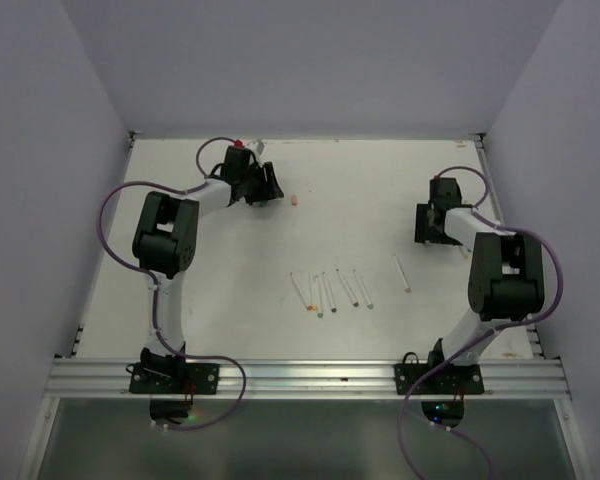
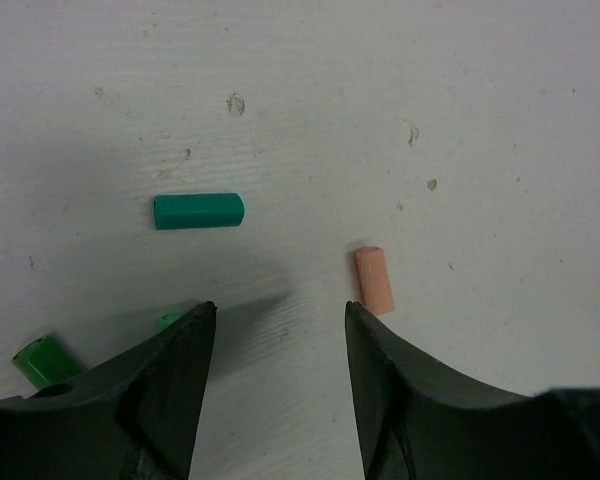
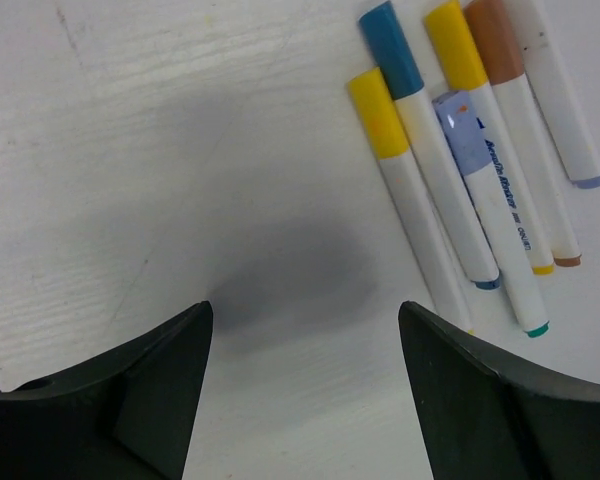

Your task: Open the pen caps

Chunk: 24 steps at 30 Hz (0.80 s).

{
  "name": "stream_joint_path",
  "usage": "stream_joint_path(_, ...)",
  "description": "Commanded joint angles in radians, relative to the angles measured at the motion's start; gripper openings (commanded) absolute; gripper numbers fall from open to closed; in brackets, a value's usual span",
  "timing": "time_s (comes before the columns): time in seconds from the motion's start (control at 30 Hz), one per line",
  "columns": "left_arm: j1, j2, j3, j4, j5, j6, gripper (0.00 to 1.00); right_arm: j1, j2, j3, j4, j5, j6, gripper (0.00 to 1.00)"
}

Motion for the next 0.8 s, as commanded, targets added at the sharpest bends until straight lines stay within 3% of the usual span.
stream_joint_path(0.0, 0.014, -0.013, -0.012, -0.005, -0.026, 0.008, 0.59, 0.099, -0.057, -0.015, -0.06, 0.096, -0.035, 0.79)
stream_joint_path(0.43, 0.013, -0.116, -0.046, 0.025, 0.0, -0.014, 0.6, 0.287, -0.241, -0.098, -0.202, 0.168, -0.028, 0.77)
stream_joint_path(0.77, 0.004, -0.169, -0.075, 0.056, 0.063, -0.021, 0.6, 0.334, -0.13, -0.096, -0.18, 0.234, -0.023, 0.78)
